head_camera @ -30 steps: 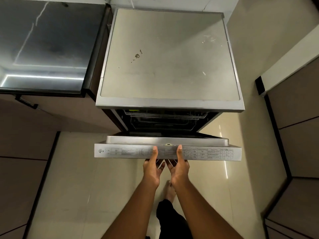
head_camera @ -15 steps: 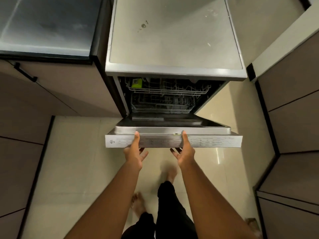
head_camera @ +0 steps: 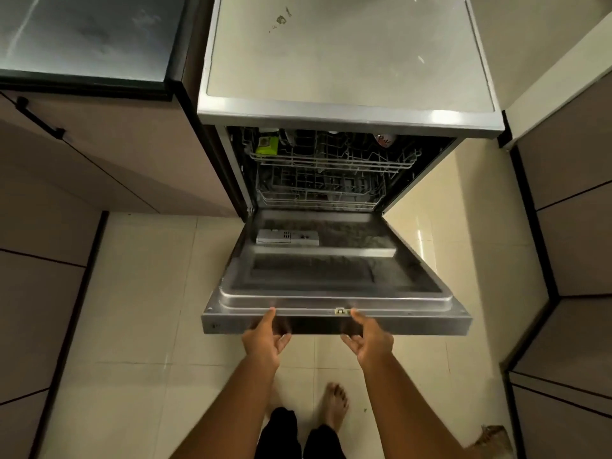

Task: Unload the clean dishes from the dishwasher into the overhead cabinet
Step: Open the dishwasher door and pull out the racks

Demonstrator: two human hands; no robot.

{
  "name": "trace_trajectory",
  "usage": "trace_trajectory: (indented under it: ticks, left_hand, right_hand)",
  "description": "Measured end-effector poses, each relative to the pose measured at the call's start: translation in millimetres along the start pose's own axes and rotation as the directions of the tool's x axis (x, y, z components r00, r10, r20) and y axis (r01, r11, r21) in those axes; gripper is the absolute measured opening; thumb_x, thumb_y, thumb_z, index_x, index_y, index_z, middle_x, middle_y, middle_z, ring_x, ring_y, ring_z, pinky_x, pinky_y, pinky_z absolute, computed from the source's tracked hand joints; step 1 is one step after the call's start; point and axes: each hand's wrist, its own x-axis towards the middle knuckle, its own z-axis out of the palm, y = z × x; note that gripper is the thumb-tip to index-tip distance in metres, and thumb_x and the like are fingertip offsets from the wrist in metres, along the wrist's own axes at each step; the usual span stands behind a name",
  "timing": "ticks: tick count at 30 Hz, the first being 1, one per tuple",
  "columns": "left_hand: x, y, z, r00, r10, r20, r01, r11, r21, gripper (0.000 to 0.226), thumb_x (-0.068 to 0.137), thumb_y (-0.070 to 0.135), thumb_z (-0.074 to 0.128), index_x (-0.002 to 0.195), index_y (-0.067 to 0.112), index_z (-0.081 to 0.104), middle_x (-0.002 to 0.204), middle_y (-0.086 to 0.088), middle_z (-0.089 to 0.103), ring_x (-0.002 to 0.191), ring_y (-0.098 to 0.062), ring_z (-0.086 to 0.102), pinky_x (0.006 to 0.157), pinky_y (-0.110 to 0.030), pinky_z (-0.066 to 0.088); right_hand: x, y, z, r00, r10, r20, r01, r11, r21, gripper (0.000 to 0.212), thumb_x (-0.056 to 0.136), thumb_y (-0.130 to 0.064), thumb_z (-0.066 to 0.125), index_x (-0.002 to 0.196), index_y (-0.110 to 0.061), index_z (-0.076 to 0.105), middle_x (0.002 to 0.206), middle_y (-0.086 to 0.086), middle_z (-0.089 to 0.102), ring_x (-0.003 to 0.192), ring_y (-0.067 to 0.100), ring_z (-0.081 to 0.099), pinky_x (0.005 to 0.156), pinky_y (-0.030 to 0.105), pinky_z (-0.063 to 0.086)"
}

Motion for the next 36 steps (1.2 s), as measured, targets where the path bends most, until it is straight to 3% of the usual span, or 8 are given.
trace_trajectory:
  ticks: [4, 8, 14, 19, 22, 27, 34, 36]
  left_hand:
    - [27, -37, -19, 0.994, 0.011, -0.108, -0.013, 1.0, -0.013, 0.038, 0.091, 0.01, 0.065, 0.124, -0.001, 0.051, 0.129, -0.025, 0.056, 0.117, -0.042, 0.057, 0.096, -0.053, 0.05]
    - [57, -66, -40, 0.993, 0.007, -0.119, -0.006, 1.0, 0.008, 0.039, 0.094, 0.009, 0.06, 0.129, -0.004, 0.049, 0.11, -0.018, 0.061, 0.093, -0.032, 0.06, 0.096, -0.049, 0.049]
    - [115, -105, -81, 0.987, 0.042, -0.153, -0.03, 0.997, 0.077, 0.029, 0.088, 0.001, 0.067, 0.114, -0.008, 0.056, 0.103, -0.023, 0.06, 0.084, -0.029, 0.061, 0.092, -0.046, 0.053]
    - [165, -142, -100, 0.988, 0.065, -0.143, -0.053, 0.995, 0.083, 0.009, 0.09, -0.003, 0.063, 0.087, -0.004, 0.054, 0.082, -0.017, 0.059, 0.071, -0.024, 0.06, 0.067, -0.038, 0.061]
    - [197, -154, -113, 0.99, 0.058, -0.129, -0.035, 0.985, 0.171, 0.014, 0.09, -0.002, 0.062, 0.1, -0.007, 0.053, 0.089, -0.021, 0.059, 0.072, -0.026, 0.062, 0.079, -0.042, 0.059]
    - [253, -168, -133, 0.997, -0.025, -0.07, 0.042, 0.967, 0.251, 0.029, 0.093, -0.004, 0.057, 0.118, -0.017, 0.049, 0.11, -0.029, 0.059, 0.087, -0.035, 0.066, 0.047, -0.024, 0.057]
    - [310, -191, -144, 0.99, -0.14, -0.025, 0.141, 0.945, 0.295, 0.01, 0.098, 0.0, 0.05, 0.091, -0.006, 0.052, 0.124, -0.033, 0.058, 0.115, -0.039, 0.061, 0.063, -0.029, 0.06]
    - [325, -199, -144, 0.99, -0.141, -0.008, 0.135, 0.934, 0.33, 0.015, 0.1, 0.002, 0.046, 0.088, -0.005, 0.051, 0.129, -0.034, 0.054, 0.12, -0.039, 0.058, 0.083, -0.033, 0.058]
  right_hand:
    - [29, 31, -23, 0.998, 0.058, -0.036, -0.059, 0.998, -0.016, 0.028, 0.08, 0.007, 0.074, 0.093, -0.003, 0.052, 0.124, 0.029, 0.06, 0.114, 0.046, 0.06, 0.097, 0.056, 0.051]
    - [63, 60, -39, 0.995, 0.079, -0.057, -0.081, 0.996, -0.042, 0.036, 0.08, 0.011, 0.073, 0.108, 0.002, 0.053, 0.115, 0.025, 0.063, 0.11, 0.043, 0.063, 0.096, 0.056, 0.052]
    - [123, 100, -54, 0.986, 0.108, -0.123, -0.121, 0.988, -0.1, 0.05, 0.075, 0.017, 0.075, 0.119, 0.01, 0.052, 0.112, 0.028, 0.065, 0.087, 0.039, 0.068, 0.089, 0.049, 0.057]
    - [178, 139, -67, 0.986, 0.058, -0.156, -0.073, 0.993, -0.093, 0.052, 0.074, 0.022, 0.071, 0.122, 0.014, 0.051, 0.106, 0.031, 0.064, 0.087, 0.035, 0.067, 0.075, 0.042, 0.061]
    - [202, 161, -75, 0.989, 0.057, -0.139, -0.073, 0.991, -0.113, 0.05, 0.079, 0.023, 0.065, 0.125, 0.014, 0.048, 0.104, 0.029, 0.063, 0.09, 0.034, 0.066, 0.089, 0.045, 0.057]
    - [245, 196, -88, 0.993, 0.052, -0.102, -0.062, 0.993, -0.097, 0.036, 0.086, 0.019, 0.06, 0.121, 0.015, 0.052, 0.101, 0.028, 0.064, 0.083, 0.032, 0.067, 0.086, 0.038, 0.058]
    - [304, 234, -95, 0.99, 0.028, -0.14, -0.037, 0.997, -0.068, 0.03, 0.088, 0.012, 0.059, 0.118, 0.01, 0.053, 0.118, 0.024, 0.064, 0.09, 0.03, 0.069, 0.078, 0.034, 0.061]
    - [322, 243, -97, 0.982, 0.033, -0.185, -0.046, 0.997, -0.064, 0.032, 0.089, 0.009, 0.06, 0.12, 0.011, 0.054, 0.119, 0.027, 0.065, 0.088, 0.033, 0.07, 0.088, 0.039, 0.059]
